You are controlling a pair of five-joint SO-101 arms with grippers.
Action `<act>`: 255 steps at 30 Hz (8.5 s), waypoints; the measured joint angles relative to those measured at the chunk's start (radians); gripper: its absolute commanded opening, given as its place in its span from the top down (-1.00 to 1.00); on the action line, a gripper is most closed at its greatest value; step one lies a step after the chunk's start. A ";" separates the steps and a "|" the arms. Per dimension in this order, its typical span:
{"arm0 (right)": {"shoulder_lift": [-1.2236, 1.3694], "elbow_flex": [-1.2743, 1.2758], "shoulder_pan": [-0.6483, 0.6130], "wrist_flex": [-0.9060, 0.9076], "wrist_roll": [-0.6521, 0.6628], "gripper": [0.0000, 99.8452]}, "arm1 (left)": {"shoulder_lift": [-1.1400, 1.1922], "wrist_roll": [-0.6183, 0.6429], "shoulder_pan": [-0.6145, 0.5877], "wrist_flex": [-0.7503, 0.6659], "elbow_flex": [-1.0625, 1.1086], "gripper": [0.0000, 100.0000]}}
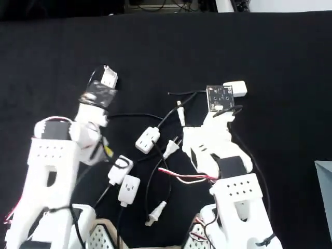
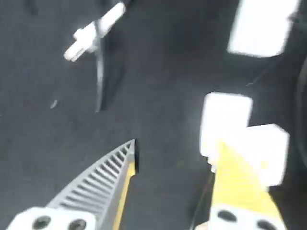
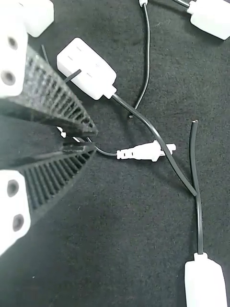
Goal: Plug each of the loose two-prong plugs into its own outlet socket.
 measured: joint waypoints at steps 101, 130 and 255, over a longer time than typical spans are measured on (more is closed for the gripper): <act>0.000 0.015 0.000 0.000 0.018 0.91 | 0.545 -0.121 -0.149 -0.135 -0.112 0.41; 0.000 0.015 0.000 0.000 0.018 0.91 | 0.341 -0.199 -0.175 0.166 -0.318 0.40; 0.058 -0.144 0.000 0.206 0.222 0.91 | -0.187 0.100 -0.476 -0.107 0.321 0.94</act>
